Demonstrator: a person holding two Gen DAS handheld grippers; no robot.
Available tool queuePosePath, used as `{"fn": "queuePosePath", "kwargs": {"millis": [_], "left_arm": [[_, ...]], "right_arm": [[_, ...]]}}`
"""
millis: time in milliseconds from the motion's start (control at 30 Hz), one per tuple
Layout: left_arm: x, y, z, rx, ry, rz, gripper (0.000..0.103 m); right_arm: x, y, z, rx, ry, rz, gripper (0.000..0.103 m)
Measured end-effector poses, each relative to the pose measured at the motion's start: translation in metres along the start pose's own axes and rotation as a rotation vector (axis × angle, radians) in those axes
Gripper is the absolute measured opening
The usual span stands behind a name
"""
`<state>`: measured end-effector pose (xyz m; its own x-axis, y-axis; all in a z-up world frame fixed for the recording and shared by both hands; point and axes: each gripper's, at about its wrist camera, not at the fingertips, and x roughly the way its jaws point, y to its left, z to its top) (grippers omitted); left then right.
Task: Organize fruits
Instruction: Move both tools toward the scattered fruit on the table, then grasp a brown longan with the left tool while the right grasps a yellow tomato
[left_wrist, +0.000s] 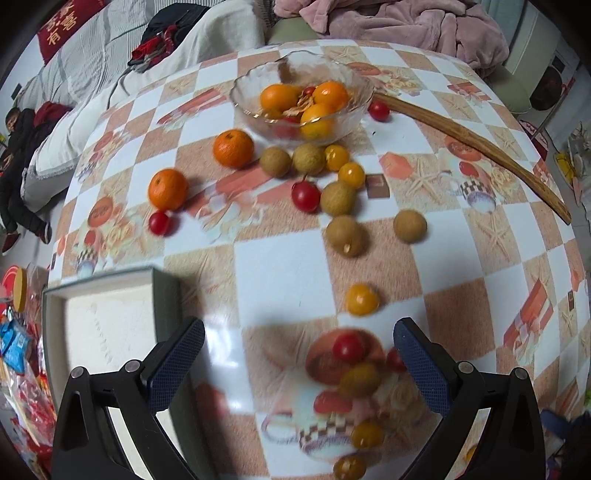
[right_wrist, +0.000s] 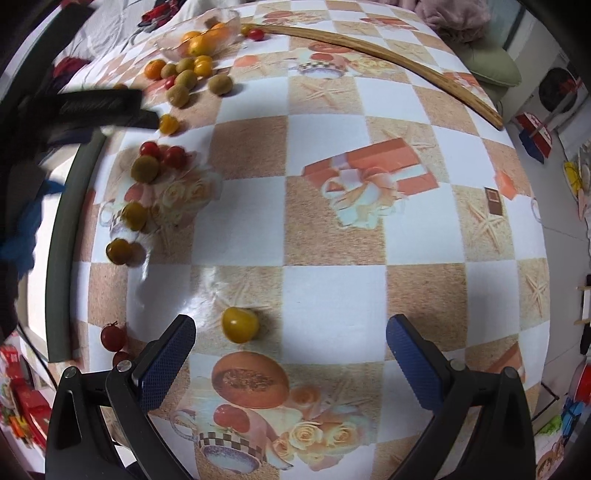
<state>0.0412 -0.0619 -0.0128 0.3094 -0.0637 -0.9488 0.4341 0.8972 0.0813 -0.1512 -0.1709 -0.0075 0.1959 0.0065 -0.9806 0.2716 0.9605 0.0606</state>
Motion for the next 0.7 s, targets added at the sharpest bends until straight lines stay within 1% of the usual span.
{"fn": "queuePosePath", "kwargs": {"millis": [100,267,300,333,367,400,433,467,500,533,567,633,667,700], "left_arm": [[0.006,-0.002,0.01,-0.012,-0.015,-0.003,0.103],[0.019,-0.007,0.023,-0.023,-0.019,0.001,0.103],[0.022,-0.008,0.025,-0.025,-0.018,0.001,0.103],[0.024,-0.009,0.026,-0.028,-0.018,0.0,0.102],[0.026,-0.01,0.028,-0.032,-0.018,-0.003,0.099],[0.029,-0.011,0.03,-0.033,-0.012,-0.002,0.088],[0.032,-0.013,0.031,-0.033,0.003,-0.005,0.082],[0.036,-0.014,0.032,-0.039,0.019,-0.008,0.082],[0.036,-0.013,0.032,-0.053,0.005,-0.016,0.082],[0.037,-0.013,0.033,-0.056,0.01,-0.013,0.082],[0.037,-0.013,0.033,-0.059,0.006,-0.017,0.08],[0.037,-0.015,0.034,-0.063,0.004,-0.037,0.068],[0.036,-0.015,0.035,-0.068,0.005,-0.054,0.064],[0.035,-0.017,0.036,-0.068,0.001,-0.058,0.057]], "right_arm": [[0.004,0.011,-0.001,-0.032,-0.001,-0.004,0.103],[0.011,0.022,-0.001,-0.054,0.001,0.002,0.102],[0.012,0.024,0.0,-0.057,0.001,0.002,0.101],[0.013,0.025,0.0,-0.061,0.001,0.002,0.096],[0.014,0.027,0.001,-0.066,0.004,0.0,0.093],[0.017,0.027,0.0,-0.071,0.009,0.0,0.09],[0.019,0.028,-0.001,-0.074,0.016,-0.002,0.087],[0.02,0.03,-0.001,-0.079,0.013,-0.012,0.087],[0.019,0.032,-0.001,-0.087,0.008,-0.02,0.084],[0.021,0.035,-0.001,-0.093,0.006,-0.032,0.082],[0.021,0.037,-0.001,-0.099,0.006,-0.047,0.08],[0.021,0.042,-0.005,-0.102,0.0,-0.064,0.072],[0.02,0.042,-0.005,-0.103,-0.005,-0.065,0.069],[0.019,0.043,-0.005,-0.105,-0.01,-0.067,0.06]]}}
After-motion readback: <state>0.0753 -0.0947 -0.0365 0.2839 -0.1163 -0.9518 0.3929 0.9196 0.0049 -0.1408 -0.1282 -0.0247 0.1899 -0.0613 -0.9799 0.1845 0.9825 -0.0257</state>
